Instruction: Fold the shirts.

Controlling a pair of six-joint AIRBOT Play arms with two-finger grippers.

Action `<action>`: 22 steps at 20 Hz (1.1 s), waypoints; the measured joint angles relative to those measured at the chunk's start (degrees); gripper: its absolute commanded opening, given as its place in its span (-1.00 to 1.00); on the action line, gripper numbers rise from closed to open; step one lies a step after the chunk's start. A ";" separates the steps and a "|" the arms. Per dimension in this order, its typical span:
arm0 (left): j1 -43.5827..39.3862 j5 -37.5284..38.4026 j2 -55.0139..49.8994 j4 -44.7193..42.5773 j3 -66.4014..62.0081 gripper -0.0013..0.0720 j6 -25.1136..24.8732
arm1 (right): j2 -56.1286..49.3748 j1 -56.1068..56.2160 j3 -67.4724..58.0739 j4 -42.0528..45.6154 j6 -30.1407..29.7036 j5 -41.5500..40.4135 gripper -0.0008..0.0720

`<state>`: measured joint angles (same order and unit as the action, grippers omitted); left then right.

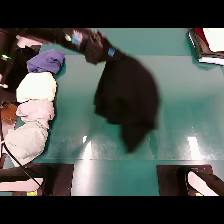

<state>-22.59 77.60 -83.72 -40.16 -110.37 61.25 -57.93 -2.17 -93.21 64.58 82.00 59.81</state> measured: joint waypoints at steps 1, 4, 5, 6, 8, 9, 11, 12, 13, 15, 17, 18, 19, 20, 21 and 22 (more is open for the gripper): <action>-0.33 -0.17 -0.02 -3.06 2.89 0.03 0.87 | 0.11 0.00 0.02 0.00 0.00 0.50 -0.91; -0.68 -2.25 -0.94 -12.17 10.21 0.98 5.20 | 0.26 0.00 0.04 0.04 0.00 1.57 -0.91; -0.37 -2.45 -1.25 -15.15 11.61 0.98 7.10 | 0.28 0.00 0.04 0.02 0.00 1.81 -0.91; 0.44 -2.16 -1.27 -17.31 12.63 0.98 9.07 | 0.28 0.00 0.04 0.04 0.00 2.05 -0.91; 3.15 0.09 -1.01 -21.16 14.08 0.98 12.17 | 0.31 0.00 0.04 0.04 0.00 2.36 -0.91; 4.85 1.66 -0.39 -21.97 14.95 0.98 13.46 | 0.31 0.00 0.04 0.07 0.00 2.51 -0.91; 7.76 4.35 1.14 -23.69 18.93 0.98 15.43 | 0.31 0.00 0.04 0.04 0.00 2.84 -0.91; 8.74 4.74 2.32 -24.02 21.94 0.98 15.98 | 0.31 0.00 0.07 0.04 0.00 3.04 -0.91; 9.40 4.52 3.43 -24.20 25.66 0.98 16.28 | 0.31 0.00 0.07 0.04 0.00 3.23 -0.91; 10.34 2.03 4.83 -24.83 34.27 0.98 16.26 | 0.04 0.00 0.11 0.04 0.00 3.56 -0.91; 10.84 -2.32 5.42 -25.09 42.05 0.98 15.96 | -0.48 0.00 0.11 0.00 0.00 4.28 -0.91; 10.97 -4.76 5.66 -24.68 45.35 0.98 15.47 | -0.96 0.02 0.11 -0.02 0.00 4.83 -0.91; 11.10 -7.17 5.70 -23.85 47.93 0.98 14.86 | -1.57 0.00 0.11 0.00 0.00 5.46 -0.91; 11.15 -8.85 5.60 -22.95 50.07 0.98 14.03 | -2.16 0.00 0.11 -0.02 0.00 6.08 -0.91; 11.23 -10.38 5.53 -21.42 51.78 0.98 12.87 | -2.86 0.02 0.11 -0.07 0.00 6.93 -0.91; 11.23 -11.61 5.40 -19.98 53.00 0.53 11.85 | -3.63 0.00 0.11 -0.09 0.00 7.56 -0.91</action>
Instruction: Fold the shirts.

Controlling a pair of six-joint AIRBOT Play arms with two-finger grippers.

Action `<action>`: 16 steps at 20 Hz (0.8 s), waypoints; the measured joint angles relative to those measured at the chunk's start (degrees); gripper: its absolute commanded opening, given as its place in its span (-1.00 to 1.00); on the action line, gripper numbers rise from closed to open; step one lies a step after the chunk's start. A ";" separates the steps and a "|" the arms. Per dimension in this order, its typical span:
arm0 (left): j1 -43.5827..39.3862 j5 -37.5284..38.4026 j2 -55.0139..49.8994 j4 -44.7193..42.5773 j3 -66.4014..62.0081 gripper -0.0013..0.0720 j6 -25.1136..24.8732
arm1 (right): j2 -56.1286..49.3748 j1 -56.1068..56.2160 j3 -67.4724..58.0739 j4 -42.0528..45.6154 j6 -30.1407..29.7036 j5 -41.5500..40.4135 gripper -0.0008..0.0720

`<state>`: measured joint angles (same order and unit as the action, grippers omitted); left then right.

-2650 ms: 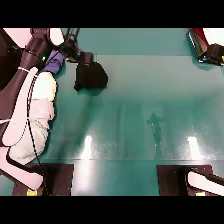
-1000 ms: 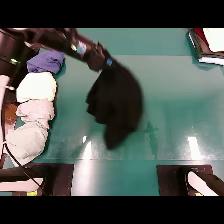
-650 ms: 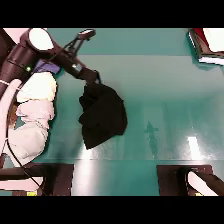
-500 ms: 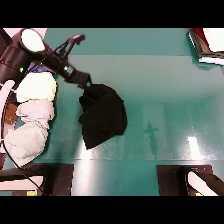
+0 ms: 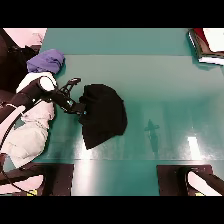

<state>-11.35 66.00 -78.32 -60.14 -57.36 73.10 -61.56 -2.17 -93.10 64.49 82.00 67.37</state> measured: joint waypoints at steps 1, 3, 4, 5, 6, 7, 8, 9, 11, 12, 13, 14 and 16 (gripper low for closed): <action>0.04 -0.76 -0.11 1.18 0.94 -0.23 -0.85 | -0.70 0.02 0.00 -0.04 0.00 0.63 -0.91; 0.11 -1.97 -0.22 2.78 1.99 -0.91 -1.97 | -2.16 0.09 0.00 -0.24 0.00 1.79 -0.91; 0.11 -1.88 -0.22 3.21 1.99 -0.91 -2.38 | -2.89 0.37 0.00 -0.26 0.00 2.43 -0.91; 0.11 -1.31 -0.15 3.15 1.40 -0.91 -2.38 | -3.72 0.94 0.00 -0.35 0.00 2.80 -0.91; 0.11 -0.17 0.24 2.56 0.22 -0.91 -2.34 | -4.61 1.75 0.00 -0.39 0.00 3.19 -0.91; 0.11 1.42 1.03 1.51 -1.70 -0.91 -2.08 | -5.79 2.97 0.00 -0.42 -0.02 3.61 -0.91; 0.11 3.23 2.25 0.00 -4.15 -0.91 -1.55 | -7.21 4.59 0.00 -0.39 0.00 4.07 -0.90; 0.11 4.83 3.69 -1.62 -6.75 -0.91 -1.14 | -8.74 6.43 0.00 -0.48 -0.02 4.55 -0.68; 0.13 7.91 7.15 -4.63 -12.44 -0.91 -0.44 | -12.76 10.86 0.00 -0.48 -0.02 5.16 0.21; 0.13 9.40 9.01 -5.84 -15.13 -0.90 -0.26 | -15.23 13.38 0.00 -0.52 -0.02 5.29 0.28; 0.11 10.23 10.69 -6.56 -17.25 -0.91 -0.07 | -17.70 15.74 0.00 -0.52 -0.02 5.29 0.28; 0.13 10.95 12.28 -7.26 -18.99 -0.91 0.11 | -20.50 18.18 0.00 -0.55 -0.02 5.22 0.28; 0.13 12.02 15.17 -8.17 -21.44 -0.90 0.33 | -26.10 22.23 0.00 -1.70 -0.07 4.39 0.28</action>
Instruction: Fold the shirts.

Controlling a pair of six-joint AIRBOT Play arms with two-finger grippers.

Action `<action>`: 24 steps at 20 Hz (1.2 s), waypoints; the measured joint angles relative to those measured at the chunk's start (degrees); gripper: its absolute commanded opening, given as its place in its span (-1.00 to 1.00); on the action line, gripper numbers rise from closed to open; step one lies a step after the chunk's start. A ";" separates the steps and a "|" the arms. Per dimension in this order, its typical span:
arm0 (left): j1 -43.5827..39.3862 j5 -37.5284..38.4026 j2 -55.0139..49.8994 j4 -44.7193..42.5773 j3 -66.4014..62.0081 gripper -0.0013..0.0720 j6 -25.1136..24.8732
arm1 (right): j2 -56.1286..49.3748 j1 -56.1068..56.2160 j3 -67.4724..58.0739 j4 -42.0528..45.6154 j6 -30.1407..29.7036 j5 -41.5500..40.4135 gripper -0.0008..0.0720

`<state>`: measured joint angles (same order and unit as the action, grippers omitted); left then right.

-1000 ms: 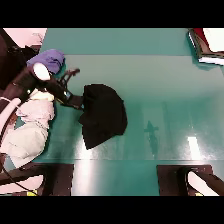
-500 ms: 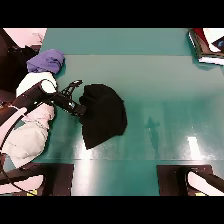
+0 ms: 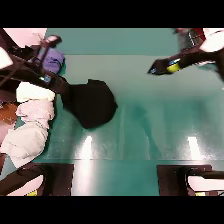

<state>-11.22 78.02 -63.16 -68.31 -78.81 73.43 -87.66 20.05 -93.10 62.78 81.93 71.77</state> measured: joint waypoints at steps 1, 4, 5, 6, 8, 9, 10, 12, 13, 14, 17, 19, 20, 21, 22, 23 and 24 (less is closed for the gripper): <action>0.00 0.59 0.90 -0.28 -0.68 -0.90 0.20 | -2.69 1.55 0.00 -1.66 -0.37 -0.63 0.28; 0.00 2.69 2.40 -0.76 -1.70 -0.91 1.07 | -10.36 5.22 0.00 -10.56 -2.60 -3.26 0.28; 0.00 3.08 2.64 -0.87 -1.86 -0.91 1.22 | -12.50 6.16 0.00 -13.57 -3.04 -4.28 0.28; 0.00 3.52 2.82 -0.92 -1.99 -0.90 1.36 | -14.62 7.10 0.00 -16.52 -3.39 -5.33 0.28; 0.00 4.02 3.04 -1.03 -2.14 -0.90 1.86 | -18.16 8.85 0.00 -21.35 -3.98 -7.28 0.28; 0.00 4.20 3.10 -1.11 -2.16 -0.90 2.21 | -19.61 9.66 0.00 -23.15 -4.11 -8.13 0.28; 0.00 4.26 3.15 -1.11 -2.21 -0.90 2.43 | -20.96 10.51 0.00 -24.98 -4.26 -9.07 0.28; 0.00 4.33 3.21 -1.11 -2.25 -0.90 2.82 | -23.08 12.15 0.00 -27.80 -4.72 -10.62 0.26; 0.00 4.35 3.21 -1.11 -2.25 -0.91 2.97 | -23.91 12.90 0.00 -29.03 -4.94 -11.19 0.25; 0.00 4.39 3.21 -1.11 -2.25 -0.91 3.04 | -24.65 13.64 0.00 -30.01 -5.09 -11.89 0.15; 0.00 4.52 3.21 -1.09 -2.25 -0.90 3.21 | -25.83 15.34 -0.02 -31.87 -5.86 -13.97 -0.92; 0.00 4.61 3.23 -0.81 -2.25 -0.91 3.28 | -25.99 15.89 -0.04 -32.26 -6.60 -15.15 -0.92; 0.00 4.74 3.26 -0.68 -2.29 -0.91 3.54 | -25.70 15.89 -0.04 -32.13 -6.95 -15.61 -0.92; 0.00 4.79 3.28 -0.63 -2.49 -0.91 3.74 | -24.90 15.69 -0.04 -31.41 -7.17 -15.82 -0.92; 0.00 4.94 3.28 -0.68 -3.13 -0.91 3.91 | -23.37 15.02 -0.04 -30.27 -7.37 -15.87 -0.92; 0.00 4.98 3.30 -0.74 -4.28 -0.91 4.09 | -21.22 13.94 -0.04 -28.33 -7.50 -16.02 -0.92; 0.00 4.96 3.30 -0.87 -6.19 -0.91 4.15 | -18.62 12.68 -0.04 -26.21 -7.54 -16.00 -0.92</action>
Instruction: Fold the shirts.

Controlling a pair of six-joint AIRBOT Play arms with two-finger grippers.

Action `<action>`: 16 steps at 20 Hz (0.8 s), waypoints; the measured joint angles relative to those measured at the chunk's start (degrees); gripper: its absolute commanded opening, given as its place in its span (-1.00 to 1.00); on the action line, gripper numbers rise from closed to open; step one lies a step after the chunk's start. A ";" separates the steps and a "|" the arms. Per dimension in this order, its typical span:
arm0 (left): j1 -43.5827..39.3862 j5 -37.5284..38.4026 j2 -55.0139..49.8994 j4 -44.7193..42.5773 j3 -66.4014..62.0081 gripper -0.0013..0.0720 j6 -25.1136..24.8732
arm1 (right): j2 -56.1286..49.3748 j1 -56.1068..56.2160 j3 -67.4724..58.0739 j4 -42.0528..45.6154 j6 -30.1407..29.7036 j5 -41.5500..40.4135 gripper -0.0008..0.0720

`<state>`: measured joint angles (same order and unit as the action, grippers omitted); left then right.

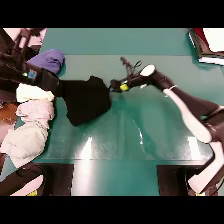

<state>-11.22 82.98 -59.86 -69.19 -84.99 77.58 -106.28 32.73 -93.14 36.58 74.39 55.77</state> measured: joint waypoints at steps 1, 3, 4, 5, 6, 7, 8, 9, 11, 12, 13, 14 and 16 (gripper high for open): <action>0.00 0.02 -0.02 -0.04 -2.27 -0.91 0.17 | 3.54 -1.60 0.00 2.43 -0.02 0.26 -0.92; 0.00 0.02 0.00 0.94 -8.11 -0.91 0.63 | 11.67 -5.03 -0.02 7.74 0.02 0.79 -0.92; 0.00 0.00 0.00 2.45 -11.34 -0.91 0.87 | 16.13 -6.60 -0.02 10.36 0.09 1.07 -0.92; 0.00 0.00 0.02 4.63 -14.45 -0.91 1.11 | 21.09 -8.17 -0.04 12.87 0.24 1.16 -0.92; -0.02 0.00 0.04 7.19 -17.05 -0.90 1.25 | 25.62 -9.53 -0.04 15.10 0.33 1.42 -0.92; -0.02 -0.02 0.04 10.21 -19.37 -0.91 1.42 | 30.01 -10.75 -0.04 17.11 0.46 1.49 -0.92; -0.02 -0.04 0.04 14.05 -21.53 -0.91 1.46 | 34.69 -11.98 -0.04 18.75 0.52 1.81 -0.92; -0.02 -0.04 0.07 18.29 -23.30 -0.91 1.51 | 39.08 -13.07 -0.04 19.96 0.68 2.19 -0.92; 0.00 -0.02 0.07 26.67 -25.64 -0.91 1.57 | 46.36 -14.97 -0.04 21.55 0.90 3.30 -0.92; -0.02 0.09 0.09 31.15 -26.45 -0.91 1.57 | 49.77 -15.96 -0.07 22.08 0.92 4.07 -0.92; 0.00 0.31 0.09 35.15 -27.02 -0.91 1.55 | 52.74 -16.98 -0.04 22.38 0.96 4.90 -0.92; 0.00 0.66 0.09 38.07 -27.36 -0.91 1.57 | 55.08 -17.94 -0.04 22.75 1.18 5.95 -0.92; -0.02 1.90 0.07 40.83 -27.58 -0.91 1.60 | 58.69 -20.20 -0.04 22.95 2.12 8.59 -0.92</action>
<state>-11.25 84.88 -59.79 -28.36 -112.57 79.18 -47.59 12.53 -93.19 59.53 76.51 64.36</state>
